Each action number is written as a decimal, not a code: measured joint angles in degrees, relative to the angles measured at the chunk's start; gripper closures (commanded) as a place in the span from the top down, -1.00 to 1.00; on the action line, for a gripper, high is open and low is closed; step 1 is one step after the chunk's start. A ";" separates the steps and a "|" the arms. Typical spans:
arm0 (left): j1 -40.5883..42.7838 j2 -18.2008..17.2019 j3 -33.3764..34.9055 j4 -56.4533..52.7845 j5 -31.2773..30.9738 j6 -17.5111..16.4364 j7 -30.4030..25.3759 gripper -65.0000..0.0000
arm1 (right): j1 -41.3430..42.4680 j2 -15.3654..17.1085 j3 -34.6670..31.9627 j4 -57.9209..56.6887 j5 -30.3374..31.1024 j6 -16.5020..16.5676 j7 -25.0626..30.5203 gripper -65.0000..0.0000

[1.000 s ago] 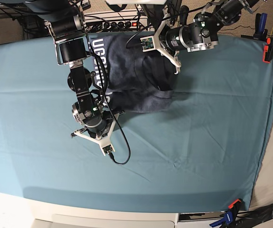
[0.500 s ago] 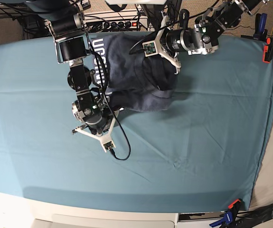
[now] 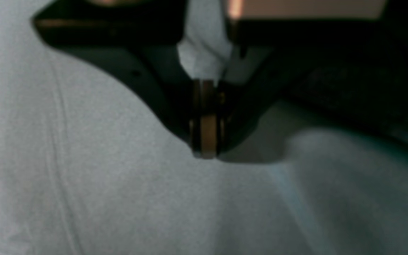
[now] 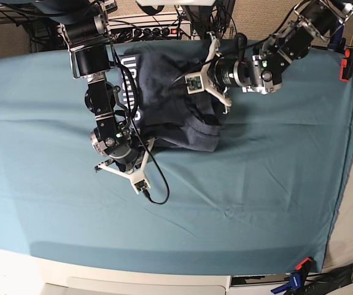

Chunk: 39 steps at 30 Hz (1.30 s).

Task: Fold the T-shirt properly
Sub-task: 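Pull the grasped edge with the left gripper toward the right gripper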

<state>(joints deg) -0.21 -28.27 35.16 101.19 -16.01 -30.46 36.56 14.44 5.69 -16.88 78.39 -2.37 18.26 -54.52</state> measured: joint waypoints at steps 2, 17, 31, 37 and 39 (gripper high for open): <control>-0.90 -0.17 0.04 -0.20 -1.22 -0.02 1.05 -1.00 | 0.04 0.02 0.24 0.07 1.51 0.94 -0.90 -1.00; -7.28 -7.39 -0.02 -0.74 1.86 4.17 2.97 -1.00 | 0.63 0.15 0.33 0.44 6.10 4.26 -5.62 -1.00; -9.75 -7.48 0.07 -1.27 3.13 4.22 4.44 -1.00 | -6.60 0.11 0.31 12.83 7.98 5.57 -12.76 -1.00; -11.89 -7.65 0.09 -1.70 4.20 5.66 5.70 -1.00 | -10.45 0.04 0.31 16.11 8.26 5.64 -12.76 -1.00; -12.61 -7.67 0.09 -1.73 4.44 5.70 5.90 -1.00 | -11.37 0.02 0.33 16.87 8.26 5.62 -12.74 -1.00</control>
<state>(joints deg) -12.82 -35.94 35.24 99.46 -11.57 -24.75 42.46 3.07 5.72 -16.56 95.26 5.89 23.88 -67.26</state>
